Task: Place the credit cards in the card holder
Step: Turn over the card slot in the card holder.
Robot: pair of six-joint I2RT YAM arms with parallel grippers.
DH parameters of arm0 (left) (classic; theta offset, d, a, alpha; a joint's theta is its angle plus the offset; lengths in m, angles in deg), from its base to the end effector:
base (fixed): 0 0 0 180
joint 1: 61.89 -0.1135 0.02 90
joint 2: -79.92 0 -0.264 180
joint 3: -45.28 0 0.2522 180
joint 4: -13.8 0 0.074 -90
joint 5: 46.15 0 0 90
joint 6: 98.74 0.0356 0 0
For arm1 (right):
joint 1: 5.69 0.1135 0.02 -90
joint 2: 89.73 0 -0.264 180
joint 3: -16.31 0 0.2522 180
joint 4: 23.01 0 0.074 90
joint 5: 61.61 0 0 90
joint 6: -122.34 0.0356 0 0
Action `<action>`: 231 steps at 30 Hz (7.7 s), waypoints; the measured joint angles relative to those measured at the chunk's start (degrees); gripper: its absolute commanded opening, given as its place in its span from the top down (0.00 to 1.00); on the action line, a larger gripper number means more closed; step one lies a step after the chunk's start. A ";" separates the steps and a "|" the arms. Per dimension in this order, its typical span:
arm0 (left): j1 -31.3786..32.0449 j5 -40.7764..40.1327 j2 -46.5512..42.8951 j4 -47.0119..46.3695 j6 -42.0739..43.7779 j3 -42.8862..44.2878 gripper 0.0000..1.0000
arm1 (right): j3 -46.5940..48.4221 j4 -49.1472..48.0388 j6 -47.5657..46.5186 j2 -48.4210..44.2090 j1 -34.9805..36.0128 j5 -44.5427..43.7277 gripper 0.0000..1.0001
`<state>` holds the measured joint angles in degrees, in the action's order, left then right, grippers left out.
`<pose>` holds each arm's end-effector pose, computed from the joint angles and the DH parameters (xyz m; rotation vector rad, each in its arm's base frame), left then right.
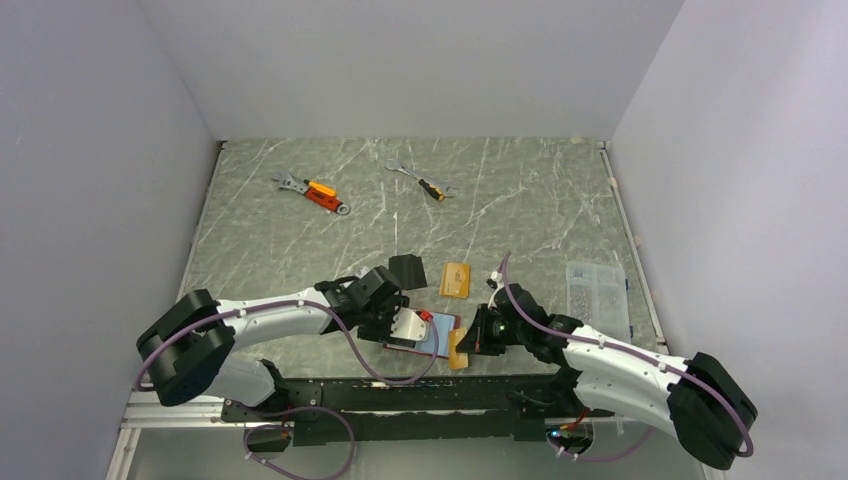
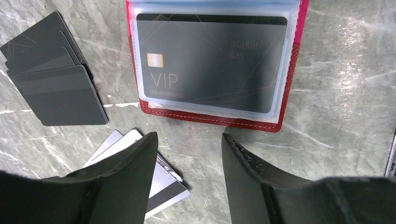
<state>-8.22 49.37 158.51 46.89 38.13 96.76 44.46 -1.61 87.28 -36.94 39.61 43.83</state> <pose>0.1434 -0.2007 0.1624 2.0389 1.6508 -0.1676 0.1092 0.1238 0.1406 0.0782 2.6543 1.0517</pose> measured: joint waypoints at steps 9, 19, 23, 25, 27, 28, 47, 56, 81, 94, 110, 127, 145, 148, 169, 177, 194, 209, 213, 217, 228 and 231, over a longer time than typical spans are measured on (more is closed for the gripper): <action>0.79 -0.94 0.07 -0.70 0.02 -0.17 0.44 | 0.00 -1.11 0.15 1.29 -0.02 0.46 1.00; 1.42 -1.49 0.66 -1.57 0.07 -0.20 0.48 | 0.00 -2.82 0.13 2.78 -0.66 2.12 1.00; 1.73 -2.12 0.96 -1.90 0.37 -0.11 0.52 | 0.00 -3.23 0.11 3.74 -1.31 3.10 1.00; 1.97 -2.36 1.20 -1.95 0.48 0.02 0.55 | 0.00 -3.39 0.13 3.89 -1.60 3.30 1.00; 2.08 -2.40 1.40 -1.95 0.50 0.02 0.57 | -0.11 -3.63 0.13 3.87 -1.88 3.58 1.00; 2.14 -2.43 1.46 -1.95 0.52 0.04 0.58 | -0.26 -3.80 0.13 3.87 -2.03 3.72 1.00; 2.82 -2.38 1.64 -1.33 1.14 0.04 0.69 | -0.74 -9.40 0.11 7.65 -2.62 6.82 1.00; 2.95 -2.32 1.60 -0.94 1.79 0.04 0.72 | 2.67 -7.30 -1.40 6.97 -2.62 6.64 1.00; 2.21 1.11 -6.62 1.60 3.93 -2.03 0.82 | 12.79 -14.49 -3.08 25.49 -1.55 9.81 1.00; 0.09 1.53 -3.06 1.03 6.73 -1.22 0.84 | 13.79 -11.41 -4.61 23.28 -1.68 10.19 1.00; 0.22 2.60 1.07 -1.03 7.69 -0.87 1.00 | 4.46 -6.88 -4.15 9.97 -5.51 10.56 1.00; 2.36 4.33 0.11 -0.46 7.21 -1.49 1.00 | 0.98 0.04 -5.46 3.93 -8.55 10.78 1.00; 2.45 4.09 0.00 -0.39 6.84 -1.49 1.00 | 0.96 0.11 -6.71 4.63 -8.81 11.23 1.00; 2.47 4.09 0.00 -0.37 6.84 -1.49 1.00 | 0.96 0.02 -6.99 5.05 -8.81 11.45 1.00; 2.47 4.02 -0.02 -0.17 6.88 -1.49 1.00 | 5.92 -6.97 -7.37 18.82 -8.90 16.33 1.00; 2.45 3.89 -1.57 0.70 6.86 -1.49 1.00 | 7.85 -9.57 -7.37 22.99 -8.35 17.33 1.00; 1.11 4.22 -3.98 3.69 6.88 0.57 1.00 | 8.17 -10.60 -7.41 22.82 -7.32 17.31 1.00; -0.09 4.20 -3.28 3.13 7.41 1.01 1.00 | 6.01 0.50 -10.58 6.32 -13.40 16.35 1.00; -0.13 4.20 -2.82 2.73 7.41 0.98 1.00 | 4.11 1.90 -10.49 6.54 -13.40 16.46 1.00; -0.13 4.20 -2.58 2.49 7.41 0.94 1.00 | 4.04 1.95 -10.49 7.76 -13.40 16.55 1.00; -0.15 4.20 -2.12 2.27 7.41 0.76 1.00 | 3.85 0.59 -10.45 10.43 -13.33 16.76 1.00; -0.20 4.20 -1.79 2.32 7.41 0.76 1.00 | 3.85 -0.20 -10.43 10.75 -13.20 16.87 1.00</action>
<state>-8.42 53.57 156.71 49.21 45.54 97.52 48.31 -1.80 76.85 -26.18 26.41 60.70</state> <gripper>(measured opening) 0.009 0.008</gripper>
